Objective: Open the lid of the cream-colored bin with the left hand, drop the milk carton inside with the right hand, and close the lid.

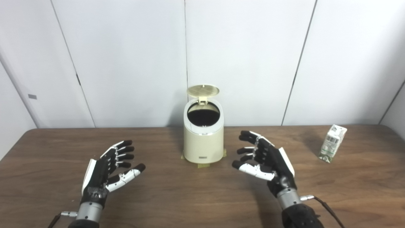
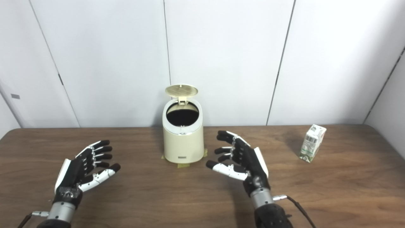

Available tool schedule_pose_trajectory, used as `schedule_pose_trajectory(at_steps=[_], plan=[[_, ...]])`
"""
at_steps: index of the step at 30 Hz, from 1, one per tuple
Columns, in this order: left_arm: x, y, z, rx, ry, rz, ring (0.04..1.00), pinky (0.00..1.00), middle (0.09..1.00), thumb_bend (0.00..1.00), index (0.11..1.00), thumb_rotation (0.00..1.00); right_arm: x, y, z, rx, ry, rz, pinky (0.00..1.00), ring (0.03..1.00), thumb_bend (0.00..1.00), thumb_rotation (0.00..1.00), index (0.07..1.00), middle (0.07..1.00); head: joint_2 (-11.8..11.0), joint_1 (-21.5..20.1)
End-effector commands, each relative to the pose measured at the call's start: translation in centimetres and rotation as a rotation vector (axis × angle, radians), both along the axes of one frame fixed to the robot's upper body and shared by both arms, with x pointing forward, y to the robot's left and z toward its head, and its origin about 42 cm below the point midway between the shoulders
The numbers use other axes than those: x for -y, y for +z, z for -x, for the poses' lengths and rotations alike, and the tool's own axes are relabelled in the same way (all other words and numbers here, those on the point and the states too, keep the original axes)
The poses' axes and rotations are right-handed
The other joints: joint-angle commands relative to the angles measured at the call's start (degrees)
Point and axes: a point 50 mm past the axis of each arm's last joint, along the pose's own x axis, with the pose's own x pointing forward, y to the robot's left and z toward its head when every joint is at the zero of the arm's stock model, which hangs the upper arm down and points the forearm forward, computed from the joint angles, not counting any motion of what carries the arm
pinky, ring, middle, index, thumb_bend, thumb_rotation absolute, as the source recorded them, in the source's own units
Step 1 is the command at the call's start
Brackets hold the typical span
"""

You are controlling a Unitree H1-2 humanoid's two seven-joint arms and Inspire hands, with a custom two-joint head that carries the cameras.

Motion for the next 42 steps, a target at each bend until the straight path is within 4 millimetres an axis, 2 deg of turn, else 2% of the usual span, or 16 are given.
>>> schedule_pose_trajectory(at_steps=[1,5,7,9,13,16,19,21,25,28,31,34,38,42], plan=[[0.0,1.1,-0.3,0.091,0.006,0.008,0.673,0.61,0.722,0.75,0.751,0.19,1.6,4.3,-1.6,0.174,-0.015,0.131,0.48,0.622,0.75,0.19,0.737,0.746,-0.1,-0.8],[-0.5,0.8,-0.2,0.098,0.007,-0.002,0.7,0.62,0.748,0.71,0.766,0.18,5.3,5.8,-3.2,0.215,-0.053,0.259,0.46,0.602,0.77,0.2,0.755,0.739,-1.2,-4.9],[-0.9,0.7,-0.3,0.102,0.004,-0.013,0.708,0.63,0.759,0.7,0.775,0.19,7.5,6.7,-3.7,0.209,-0.079,0.312,0.49,0.611,0.79,0.21,0.764,0.745,-1.7,-6.6],[-1.1,0.6,-0.4,0.1,0.006,-0.018,0.716,0.65,0.764,0.7,0.78,0.19,8.6,7.6,-3.9,0.209,-0.101,0.36,0.49,0.617,0.8,0.23,0.772,0.749,-2.1,-7.9],[-1.1,0.7,-0.4,0.093,0.003,-0.011,0.734,0.68,0.773,0.68,0.788,0.16,10.8,10.8,-3.8,0.257,-0.19,0.465,0.52,0.636,0.77,0.22,0.795,0.742,-3.0,-11.0],[-1.3,0.6,-0.5,0.095,0.001,-0.015,0.741,0.68,0.779,0.67,0.786,0.14,14.2,12.6,-4.2,0.306,-0.332,0.538,0.55,0.661,0.74,0.26,0.797,0.734,-3.5,-12.2],[-1.6,0.4,-0.6,0.083,0.005,-0.018,0.744,0.68,0.78,0.66,0.789,0.13,17.2,14.2,-4.8,0.331,-0.431,0.578,0.63,0.735,0.74,0.23,0.814,0.782,-3.9,-13.6],[-1.9,0.4,-0.6,0.073,0.01,-0.028,0.748,0.68,0.783,0.67,0.79,0.15,18.3,15.0,-5.1,0.328,-0.458,0.587,0.65,0.784,0.77,0.25,0.828,0.827,-4.0,-14.6],[-2.3,0.4,-0.5,0.051,0.019,-0.028,0.756,0.7,0.785,0.68,0.79,0.15,20.2,16.3,-5.3,0.273,-0.489,0.588,0.64,0.783,0.81,0.25,0.829,0.852,-4.6,-16.5],[-2.6,0.6,-0.4,0.045,0.01,0.003,0.753,0.71,0.778,0.67,0.788,0.13,21.7,16.4,-5.5,0.221,-0.479,0.578,0.69,0.819,0.81,0.22,0.847,0.875,-4.4,-17.3],[-3.0,0.7,-0.3,0.07,-0.024,0.038,0.771,0.72,0.791,0.62,0.79,0.03,22.9,15.9,-5.8,0.167,-0.442,0.518,0.8,0.861,0.81,0.21,0.897,0.902,-4.1,-17.7],[-3.3,0.8,-0.1,0.07,-0.031,0.049,0.765,0.7,0.787,0.62,0.781,0.05,23.9,14.9,-6.1,0.125,-0.42,0.465,0.83,0.871,0.84,0.22,0.929,0.914,-4.0,-18.0],[-3.3,1.0,0.1,0.069,-0.033,0.052,0.755,0.69,0.784,0.61,0.775,0.0,24.9,13.2,-6.7,0.069,-0.407,0.404,0.83,0.864,0.87,0.23,0.92,0.9,-3.5,-17.9],[-3.4,1.1,0.3,0.069,-0.03,0.037,0.751,0.69,0.777,0.61,0.768,0.0,25.3,11.2,-6.8,0.009,-0.414,0.38,0.83,0.861,0.85,0.23,0.923,0.896,-3.0,-17.7]])
